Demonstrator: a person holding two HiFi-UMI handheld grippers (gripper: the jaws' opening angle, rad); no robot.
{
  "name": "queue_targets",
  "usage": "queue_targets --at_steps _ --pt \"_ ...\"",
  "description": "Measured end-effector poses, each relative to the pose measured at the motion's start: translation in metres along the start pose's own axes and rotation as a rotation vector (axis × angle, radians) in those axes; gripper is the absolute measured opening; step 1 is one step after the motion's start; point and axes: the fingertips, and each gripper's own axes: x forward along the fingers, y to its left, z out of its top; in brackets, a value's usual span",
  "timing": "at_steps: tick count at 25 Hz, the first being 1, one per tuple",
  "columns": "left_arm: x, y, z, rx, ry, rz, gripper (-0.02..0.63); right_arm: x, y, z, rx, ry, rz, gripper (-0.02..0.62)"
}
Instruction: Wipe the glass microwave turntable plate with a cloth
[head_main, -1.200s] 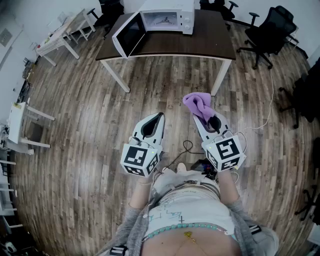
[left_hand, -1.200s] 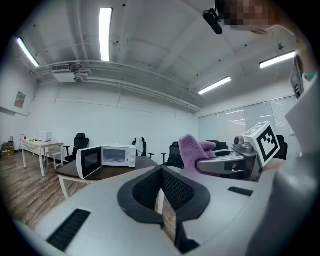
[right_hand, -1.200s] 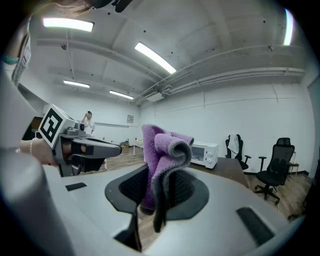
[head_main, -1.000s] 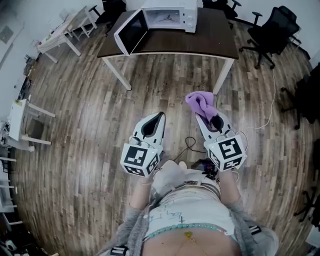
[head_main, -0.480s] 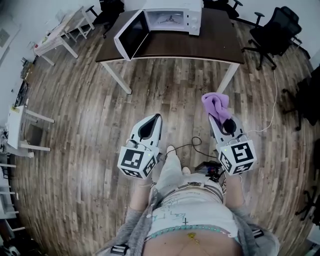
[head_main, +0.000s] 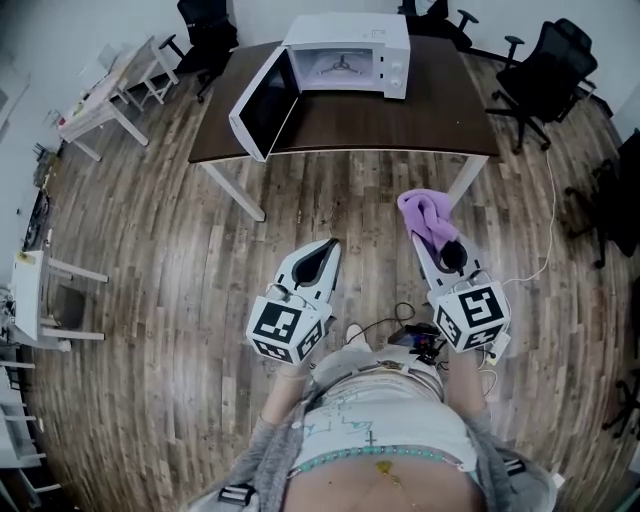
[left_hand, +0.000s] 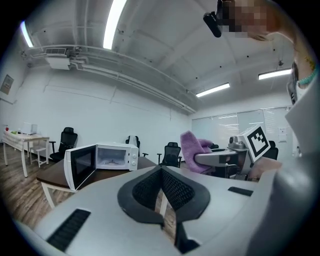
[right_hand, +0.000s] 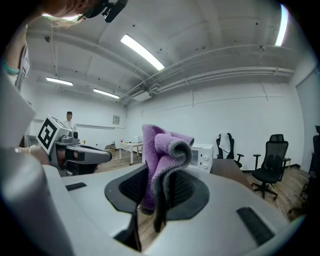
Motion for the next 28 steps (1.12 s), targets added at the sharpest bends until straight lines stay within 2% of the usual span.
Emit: queue_targets --at_steps 6,11,15,21,28 --pt "0.020 0.023 0.008 -0.018 -0.009 -0.035 0.011 0.034 0.007 -0.002 0.063 0.006 0.021 0.098" --pt "0.029 0.038 0.010 -0.032 -0.008 -0.035 0.011 0.059 0.007 -0.003 0.040 0.040 0.038 0.098" --pt "0.046 0.058 0.011 -0.041 -0.001 -0.003 0.011 0.089 -0.002 0.003 0.027 0.034 0.069 0.098" --pt "0.091 0.084 0.020 -0.033 0.019 0.031 0.011 0.136 -0.038 0.013 0.018 0.032 0.091 0.098" --pt "0.162 0.106 0.037 -0.022 0.040 0.085 0.011 0.187 -0.096 0.030 -0.009 0.042 0.156 0.100"
